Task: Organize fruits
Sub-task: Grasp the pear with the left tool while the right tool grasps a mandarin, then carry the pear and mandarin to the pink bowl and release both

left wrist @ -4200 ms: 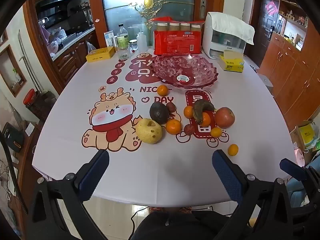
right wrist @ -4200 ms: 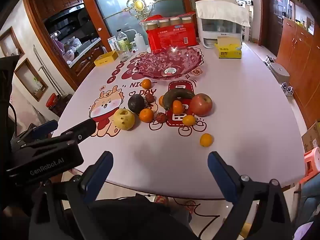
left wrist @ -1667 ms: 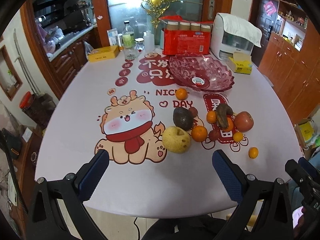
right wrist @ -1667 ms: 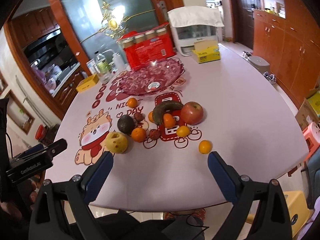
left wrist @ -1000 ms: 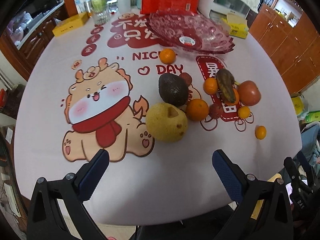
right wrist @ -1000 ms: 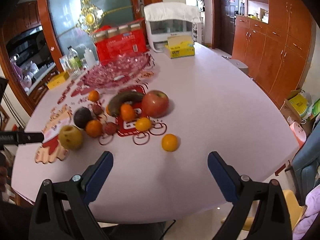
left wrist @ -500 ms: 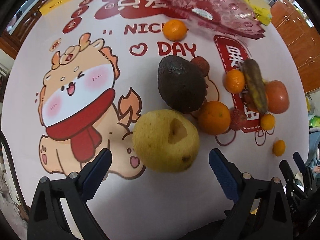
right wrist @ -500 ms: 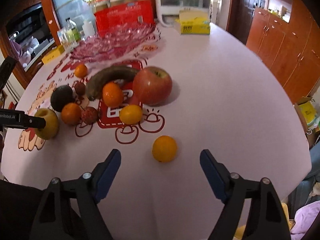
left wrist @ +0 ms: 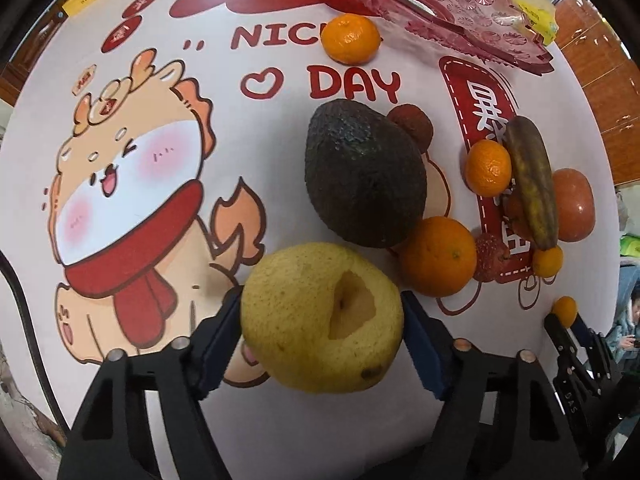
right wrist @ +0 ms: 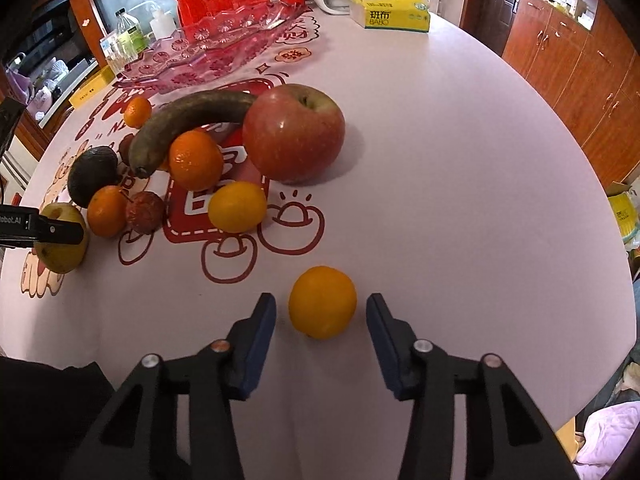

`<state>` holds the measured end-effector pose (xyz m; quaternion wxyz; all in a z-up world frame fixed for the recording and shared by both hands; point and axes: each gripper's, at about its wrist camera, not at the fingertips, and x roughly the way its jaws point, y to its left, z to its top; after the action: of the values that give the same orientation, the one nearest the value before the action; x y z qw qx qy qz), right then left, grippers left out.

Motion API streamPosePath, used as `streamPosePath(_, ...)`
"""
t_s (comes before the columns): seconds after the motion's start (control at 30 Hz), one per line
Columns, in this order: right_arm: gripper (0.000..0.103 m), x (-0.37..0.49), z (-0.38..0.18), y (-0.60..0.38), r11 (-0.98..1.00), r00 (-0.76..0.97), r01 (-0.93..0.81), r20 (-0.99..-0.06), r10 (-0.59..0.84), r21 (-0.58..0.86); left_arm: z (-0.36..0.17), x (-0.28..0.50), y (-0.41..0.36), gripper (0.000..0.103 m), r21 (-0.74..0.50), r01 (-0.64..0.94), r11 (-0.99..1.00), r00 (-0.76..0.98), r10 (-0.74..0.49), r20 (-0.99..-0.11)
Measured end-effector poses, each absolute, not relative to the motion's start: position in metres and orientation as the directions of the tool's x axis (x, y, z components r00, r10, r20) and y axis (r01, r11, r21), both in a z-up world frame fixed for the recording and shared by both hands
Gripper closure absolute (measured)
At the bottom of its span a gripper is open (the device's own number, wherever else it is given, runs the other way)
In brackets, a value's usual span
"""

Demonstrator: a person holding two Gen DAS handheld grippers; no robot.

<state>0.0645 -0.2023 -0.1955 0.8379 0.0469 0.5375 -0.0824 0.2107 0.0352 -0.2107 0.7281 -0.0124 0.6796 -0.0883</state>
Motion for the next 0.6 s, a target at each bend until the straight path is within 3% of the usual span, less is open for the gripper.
streamPosePath(0.13,0.07,0.065,-0.196,-0.204,0.981,0.42,0.191,-0.902,-0.098,-0.018,-0.215,0.214,0.033,0.031,-0.151,0.105,0.983,0.058,-0.158,-0.986)
streamPosePath(0.6,0.072,0.065,-0.19,-0.201,0.985,0.433,0.172,-0.896,-0.1,-0.027,-0.208,0.203,0.046,0.032,-0.144,0.085,0.986,0.052,-0.148,-0.988)
